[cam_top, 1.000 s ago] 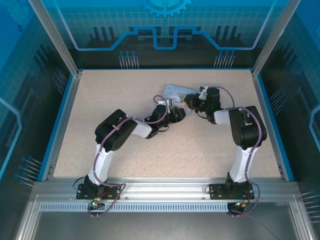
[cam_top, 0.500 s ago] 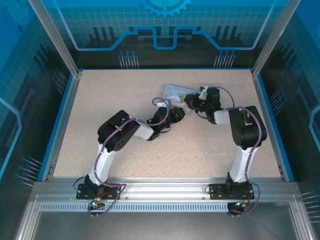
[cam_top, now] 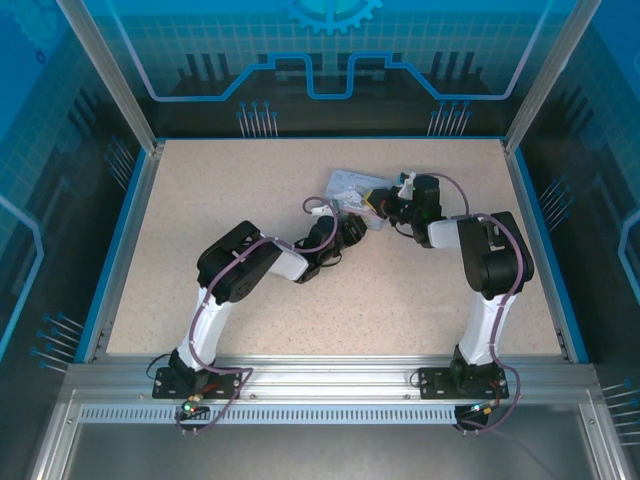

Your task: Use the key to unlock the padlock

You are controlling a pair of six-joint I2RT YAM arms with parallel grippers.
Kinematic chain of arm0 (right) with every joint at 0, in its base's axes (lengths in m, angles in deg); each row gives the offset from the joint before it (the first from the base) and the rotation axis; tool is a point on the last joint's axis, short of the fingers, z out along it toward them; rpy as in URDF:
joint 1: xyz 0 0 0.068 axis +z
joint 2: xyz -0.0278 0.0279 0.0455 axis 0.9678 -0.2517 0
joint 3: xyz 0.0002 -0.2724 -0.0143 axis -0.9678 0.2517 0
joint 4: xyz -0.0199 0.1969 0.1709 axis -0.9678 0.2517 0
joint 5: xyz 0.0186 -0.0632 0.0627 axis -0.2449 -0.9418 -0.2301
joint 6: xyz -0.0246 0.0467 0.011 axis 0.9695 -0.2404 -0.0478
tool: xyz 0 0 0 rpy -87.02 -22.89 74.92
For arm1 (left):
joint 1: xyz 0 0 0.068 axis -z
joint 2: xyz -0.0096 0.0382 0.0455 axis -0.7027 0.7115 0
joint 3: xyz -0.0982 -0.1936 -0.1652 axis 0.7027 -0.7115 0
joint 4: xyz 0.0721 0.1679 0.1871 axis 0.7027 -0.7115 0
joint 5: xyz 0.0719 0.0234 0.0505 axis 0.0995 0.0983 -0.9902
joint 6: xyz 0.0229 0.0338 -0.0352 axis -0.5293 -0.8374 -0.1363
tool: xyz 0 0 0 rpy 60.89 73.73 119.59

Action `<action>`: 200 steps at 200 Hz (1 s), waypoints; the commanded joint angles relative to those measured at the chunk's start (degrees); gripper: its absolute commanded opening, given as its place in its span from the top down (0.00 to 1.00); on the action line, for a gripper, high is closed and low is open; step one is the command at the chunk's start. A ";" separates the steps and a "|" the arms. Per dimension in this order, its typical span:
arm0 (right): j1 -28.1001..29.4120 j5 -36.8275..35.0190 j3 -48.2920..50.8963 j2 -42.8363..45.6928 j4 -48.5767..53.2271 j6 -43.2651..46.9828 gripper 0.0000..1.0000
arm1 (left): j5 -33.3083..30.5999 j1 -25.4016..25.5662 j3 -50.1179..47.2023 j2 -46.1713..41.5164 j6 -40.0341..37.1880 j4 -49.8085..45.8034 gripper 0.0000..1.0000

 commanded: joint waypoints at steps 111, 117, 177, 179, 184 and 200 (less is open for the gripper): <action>-1.05 -2.31 2.76 -4.10 11.54 1.84 1.00 | -1.73 0.52 -0.15 2.20 0.56 -2.97 0.77; -1.02 -2.31 2.76 -4.14 11.58 1.84 1.00 | -1.70 0.58 -0.21 2.24 0.47 -2.99 0.77; -0.97 -2.06 2.80 -4.10 11.27 1.75 1.00 | -1.21 0.38 -0.72 1.33 0.37 -3.23 0.91; -1.01 -2.03 2.83 -4.14 11.24 1.75 1.00 | -1.16 0.39 -0.80 1.18 0.36 -3.21 0.91; -0.98 -1.83 2.84 -4.11 10.98 1.81 1.00 | -1.12 0.41 -0.89 0.99 0.36 -3.30 0.92; -0.99 -1.46 3.01 -3.99 10.35 1.84 1.00 | -0.96 0.20 -1.30 0.03 0.22 -4.15 0.95</action>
